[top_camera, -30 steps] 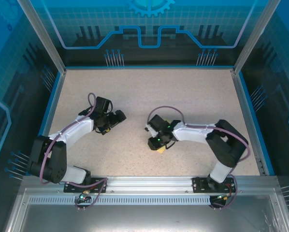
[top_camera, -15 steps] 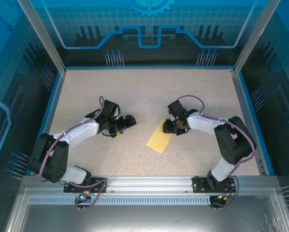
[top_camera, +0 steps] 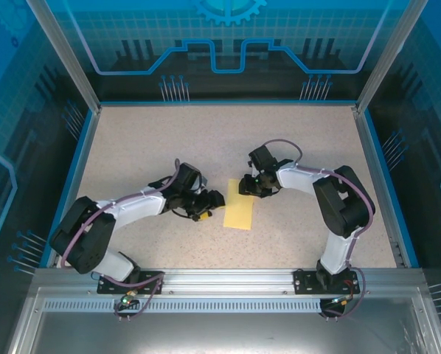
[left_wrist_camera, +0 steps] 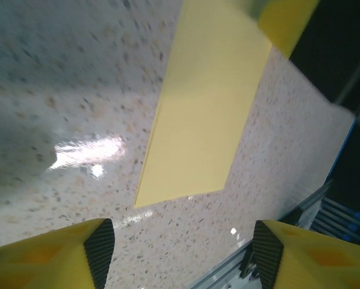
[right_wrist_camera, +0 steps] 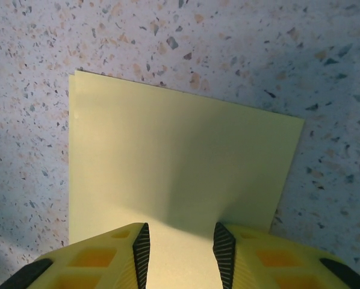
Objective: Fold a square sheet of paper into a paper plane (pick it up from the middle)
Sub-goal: Rotate the square sheet of paper at the center of the table, then fold the triangle a second time at the center of the table.
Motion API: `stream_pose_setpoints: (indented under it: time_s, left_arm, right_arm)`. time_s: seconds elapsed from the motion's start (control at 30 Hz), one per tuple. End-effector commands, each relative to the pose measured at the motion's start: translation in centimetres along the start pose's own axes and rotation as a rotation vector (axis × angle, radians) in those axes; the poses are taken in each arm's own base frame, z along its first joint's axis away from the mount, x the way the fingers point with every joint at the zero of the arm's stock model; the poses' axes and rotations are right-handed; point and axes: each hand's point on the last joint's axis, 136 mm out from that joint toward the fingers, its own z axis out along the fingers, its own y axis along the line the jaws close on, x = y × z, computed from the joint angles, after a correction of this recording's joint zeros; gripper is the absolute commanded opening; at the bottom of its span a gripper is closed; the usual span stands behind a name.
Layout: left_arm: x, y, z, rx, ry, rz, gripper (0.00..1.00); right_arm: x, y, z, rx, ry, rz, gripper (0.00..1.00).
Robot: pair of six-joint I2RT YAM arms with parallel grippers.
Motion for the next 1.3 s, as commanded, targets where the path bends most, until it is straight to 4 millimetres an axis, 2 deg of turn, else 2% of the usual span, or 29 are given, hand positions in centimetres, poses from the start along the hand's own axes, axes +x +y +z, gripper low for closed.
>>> stream_pose_setpoints:
  time_s: [0.0,0.1,0.2,0.33,0.4,0.5,0.67,0.83,1.0,1.27]
  left_arm:
    - [0.8,0.3,1.5,-0.03,0.022,-0.04,0.6]
    - [1.2,0.1,2.6,-0.052,0.038,-0.036,0.57]
    - [0.9,0.5,2.6,-0.082,0.019,-0.046,0.56]
    - [-0.4,1.2,1.4,-0.142,-0.044,-0.043,0.6]
    - [-1.5,2.2,0.5,-0.15,-0.081,-0.082,0.61]
    - [-3.2,4.2,-1.4,-0.149,-0.154,-0.162,0.64]
    - [-5.2,7.5,-4.7,-0.15,-0.262,-0.275,0.73]
    - [-5.9,9.4,-7.0,-0.188,-0.343,-0.32,0.83]
    - [-5.8,10.3,-7.8,-0.229,-0.375,-0.323,0.9]
    - [-5.5,10.8,-7.4,-0.237,-0.36,-0.331,0.92]
  right_arm:
    - [1.9,-1.4,1.5,0.031,0.064,0.018,0.38]
    - [2.1,-1.3,1.5,0.019,0.069,0.012,0.38]
    - [1.8,-0.5,0.6,0.007,0.047,-0.027,0.38]
    - [0.8,2.6,-3.0,0.051,-0.052,-0.21,0.46]
    - [1.4,3.8,-4.4,0.109,-0.075,-0.308,0.53]
    - [3.3,3.9,-5.3,0.209,-0.061,-0.38,0.63]
    - [7.5,5.0,-4.2,0.253,0.004,-0.482,0.73]
    - [10.0,6.6,-2.6,0.302,0.069,-0.587,0.81]
    - [10.7,6.2,-1.4,0.337,0.109,-0.586,0.84]
    - [11.2,4.8,-0.4,0.378,0.153,-0.58,0.85]
